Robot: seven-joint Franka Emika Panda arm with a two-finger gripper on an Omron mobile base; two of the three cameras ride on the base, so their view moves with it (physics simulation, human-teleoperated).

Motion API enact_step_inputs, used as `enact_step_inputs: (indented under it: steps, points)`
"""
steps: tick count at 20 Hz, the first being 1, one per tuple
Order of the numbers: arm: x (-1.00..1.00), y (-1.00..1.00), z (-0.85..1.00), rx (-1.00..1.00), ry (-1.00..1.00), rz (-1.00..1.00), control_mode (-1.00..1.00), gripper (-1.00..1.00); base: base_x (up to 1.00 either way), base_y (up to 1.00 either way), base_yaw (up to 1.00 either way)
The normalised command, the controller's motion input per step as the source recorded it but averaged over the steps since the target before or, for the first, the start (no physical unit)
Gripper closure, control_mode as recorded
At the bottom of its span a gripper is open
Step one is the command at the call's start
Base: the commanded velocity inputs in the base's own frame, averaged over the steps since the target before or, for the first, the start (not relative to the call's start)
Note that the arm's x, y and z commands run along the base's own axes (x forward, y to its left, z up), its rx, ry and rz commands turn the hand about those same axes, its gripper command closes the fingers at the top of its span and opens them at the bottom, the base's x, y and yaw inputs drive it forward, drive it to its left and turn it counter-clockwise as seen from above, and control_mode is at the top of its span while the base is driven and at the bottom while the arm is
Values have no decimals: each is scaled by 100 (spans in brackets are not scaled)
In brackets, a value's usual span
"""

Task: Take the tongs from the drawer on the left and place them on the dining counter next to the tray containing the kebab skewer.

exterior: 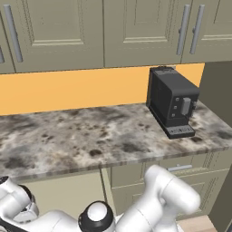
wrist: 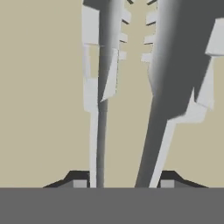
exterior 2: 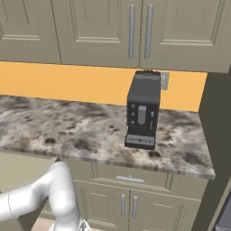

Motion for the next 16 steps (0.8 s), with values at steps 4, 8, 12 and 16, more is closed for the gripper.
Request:
enact_step_inputs:
  steps: [4,8,12,16]
  points:
    - [-21,-56,-17,0,0,-4,-100,100,0,0,0]
    - [-4,-48,-19,0,-1,0,-100,100,0,0,0]
    - [-18,-29,4,1,-19,0,-100,100,0,0,0]
    - [-17,-22,69,0,-10,0,-100,100,0,0,0]
